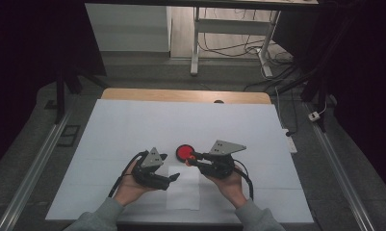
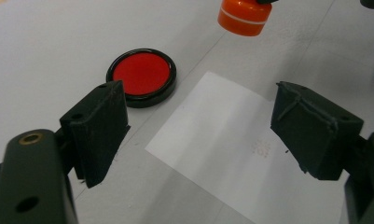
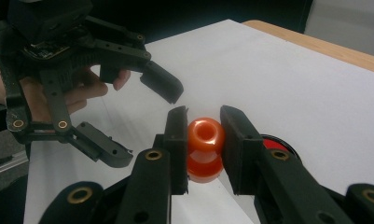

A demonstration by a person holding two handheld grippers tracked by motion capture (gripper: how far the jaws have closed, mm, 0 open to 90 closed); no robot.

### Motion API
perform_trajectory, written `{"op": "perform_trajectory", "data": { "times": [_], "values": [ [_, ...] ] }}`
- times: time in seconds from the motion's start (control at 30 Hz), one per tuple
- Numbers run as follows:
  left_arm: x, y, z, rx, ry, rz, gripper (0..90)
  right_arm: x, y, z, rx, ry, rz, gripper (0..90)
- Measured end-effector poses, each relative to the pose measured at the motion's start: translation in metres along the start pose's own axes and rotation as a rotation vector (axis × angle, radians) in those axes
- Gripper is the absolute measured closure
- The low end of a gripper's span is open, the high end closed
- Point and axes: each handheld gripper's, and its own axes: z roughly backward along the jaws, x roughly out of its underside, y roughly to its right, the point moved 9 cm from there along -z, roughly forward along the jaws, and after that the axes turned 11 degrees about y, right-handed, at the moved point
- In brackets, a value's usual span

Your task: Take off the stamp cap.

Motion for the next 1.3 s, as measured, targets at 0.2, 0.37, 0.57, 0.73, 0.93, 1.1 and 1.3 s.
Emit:
{"op": "perform_trajectory", "data": {
  "times": [0.2, 0.37, 0.57, 0.73, 0.93, 1.1, 1.3],
  "values": [
    [-0.002, 0.003, -0.006, 0.006, -0.002, -0.002, 19.1, 0.001, 0.001, 0.000, 0.001, -0.002, -0.002, 71.9],
    [-0.005, 0.006, -0.013, 0.018, -0.004, 0.000, 19.3, 0.000, 0.001, 0.000, 0.004, -0.001, -0.002, 71.9],
    [-0.008, 0.008, -0.021, 0.026, -0.007, -0.003, 19.5, 0.001, 0.002, 0.000, 0.006, -0.005, -0.004, 71.9],
    [-0.013, 0.012, -0.026, 0.031, -0.002, -0.013, 20.1, 0.002, 0.002, 0.000, 0.007, -0.005, -0.005, 71.8],
    [-0.016, 0.014, -0.032, 0.036, -0.003, -0.012, 21.2, 0.001, 0.002, 0.000, 0.008, 0.005, -0.014, 71.8],
    [-0.019, 0.015, -0.036, 0.037, 0.005, -0.009, 23.1, 0.001, 0.003, 0.000, 0.014, 0.003, -0.012, 71.9],
    [-0.020, 0.015, -0.039, 0.039, 0.010, -0.010, 26.8, 0.002, 0.004, 0.000, 0.018, 0.003, -0.017, 71.9]
  ]
}}
